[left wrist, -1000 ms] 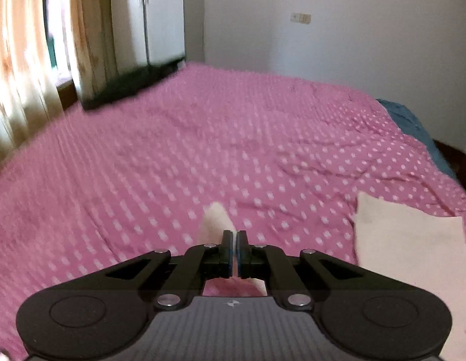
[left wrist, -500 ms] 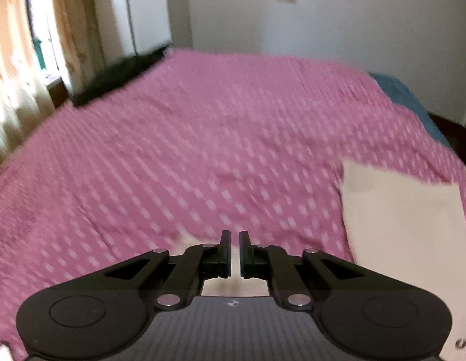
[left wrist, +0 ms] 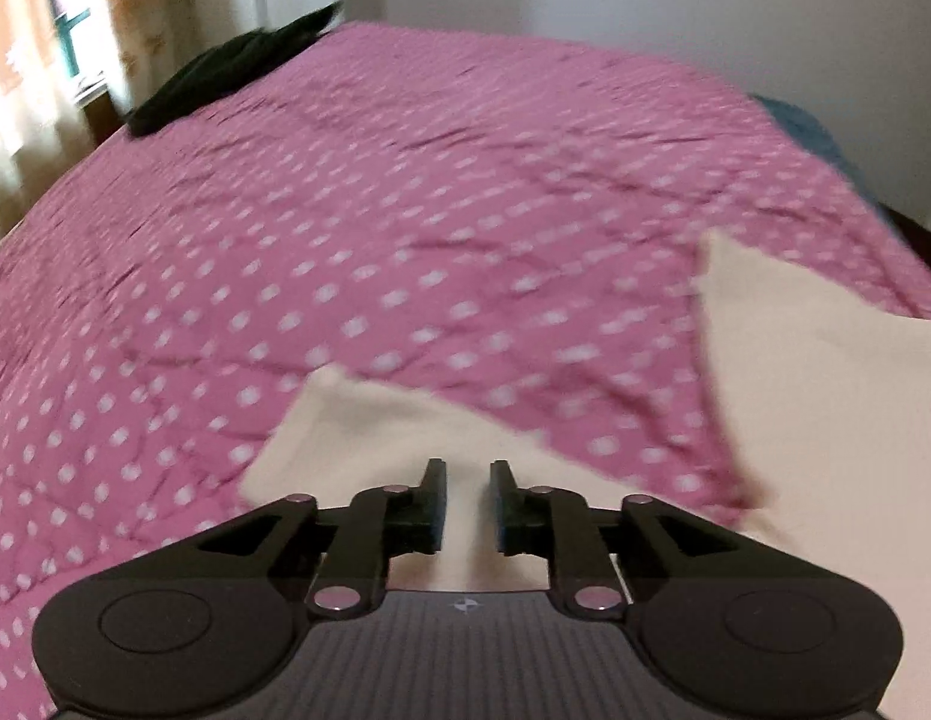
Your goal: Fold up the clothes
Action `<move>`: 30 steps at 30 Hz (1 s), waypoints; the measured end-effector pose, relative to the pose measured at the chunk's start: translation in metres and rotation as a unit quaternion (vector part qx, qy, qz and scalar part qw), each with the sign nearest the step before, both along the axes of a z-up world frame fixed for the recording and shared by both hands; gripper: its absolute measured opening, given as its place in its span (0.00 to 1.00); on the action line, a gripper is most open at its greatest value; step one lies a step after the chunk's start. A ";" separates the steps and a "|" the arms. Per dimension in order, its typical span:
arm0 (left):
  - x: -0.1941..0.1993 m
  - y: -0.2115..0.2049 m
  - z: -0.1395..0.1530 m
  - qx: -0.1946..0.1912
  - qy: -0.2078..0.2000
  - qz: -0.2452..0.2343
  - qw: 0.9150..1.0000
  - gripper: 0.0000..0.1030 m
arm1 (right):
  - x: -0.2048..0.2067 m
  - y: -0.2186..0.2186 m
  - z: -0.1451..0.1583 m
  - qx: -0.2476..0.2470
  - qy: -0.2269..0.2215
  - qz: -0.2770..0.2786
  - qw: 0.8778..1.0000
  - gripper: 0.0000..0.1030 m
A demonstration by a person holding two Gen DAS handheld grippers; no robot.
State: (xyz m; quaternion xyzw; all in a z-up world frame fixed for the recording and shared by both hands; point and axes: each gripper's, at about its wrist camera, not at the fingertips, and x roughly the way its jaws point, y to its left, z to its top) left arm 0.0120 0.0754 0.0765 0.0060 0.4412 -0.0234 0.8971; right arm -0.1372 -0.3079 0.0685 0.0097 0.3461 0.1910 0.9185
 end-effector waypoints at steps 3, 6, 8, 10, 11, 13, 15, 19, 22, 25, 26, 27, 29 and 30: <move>-0.006 -0.026 0.013 -0.018 -0.016 -0.046 0.999 0.37 | -0.011 -0.032 -0.006 -0.011 0.010 -0.063 0.998 0.76; -0.016 -0.059 0.023 -0.039 -0.028 -0.106 0.993 0.37 | -0.023 -0.065 -0.014 -0.012 0.022 -0.125 0.992 0.72; -0.022 -0.080 0.028 -0.056 -0.029 -0.148 0.987 0.37 | -0.028 -0.088 -0.021 -0.012 0.030 -0.165 0.986 0.70; -0.030 -0.103 0.032 -0.070 -0.029 -0.187 0.979 0.38 | -0.029 -0.111 -0.028 -0.004 0.040 -0.200 0.979 0.67; -0.035 -0.114 0.034 -0.077 -0.028 -0.206 0.975 0.41 | -0.029 -0.122 -0.033 0.005 0.047 -0.219 0.975 0.66; -0.045 -0.136 0.036 -0.087 -0.026 -0.244 0.965 0.42 | -0.031 -0.147 -0.045 0.033 0.062 -0.255 0.964 0.63; -0.056 -0.155 0.035 -0.090 -0.020 -0.280 0.956 0.42 | -0.033 -0.166 -0.055 0.061 0.073 -0.280 0.955 0.61; -0.073 -0.184 0.027 -0.089 -0.001 -0.333 0.939 0.42 | -0.029 -0.189 -0.069 0.097 0.081 -0.313 0.941 0.58; -0.081 -0.196 0.022 -0.090 0.011 -0.354 0.931 0.42 | -0.022 -0.199 -0.080 0.127 0.087 -0.327 0.932 0.52; -0.086 -0.203 0.017 -0.085 0.016 -0.367 0.926 0.44 | -0.016 -0.201 -0.088 0.142 0.090 -0.335 0.927 0.44; -0.089 -0.205 0.016 -0.082 0.018 -0.371 0.925 0.45 | -0.015 -0.201 -0.089 0.137 0.088 -0.339 0.927 0.40; -0.091 -0.206 0.015 -0.080 0.020 -0.374 0.924 0.45 | -0.014 -0.200 -0.089 0.131 0.084 -0.343 0.926 0.28; -0.096 -0.207 0.014 -0.075 0.021 -0.381 0.921 0.46 | -0.014 -0.200 -0.085 0.123 0.070 -0.347 0.927 0.09; -0.098 -0.207 0.014 -0.073 0.020 -0.384 0.920 0.46 | -0.014 -0.199 -0.082 0.118 0.062 -0.348 0.928 0.06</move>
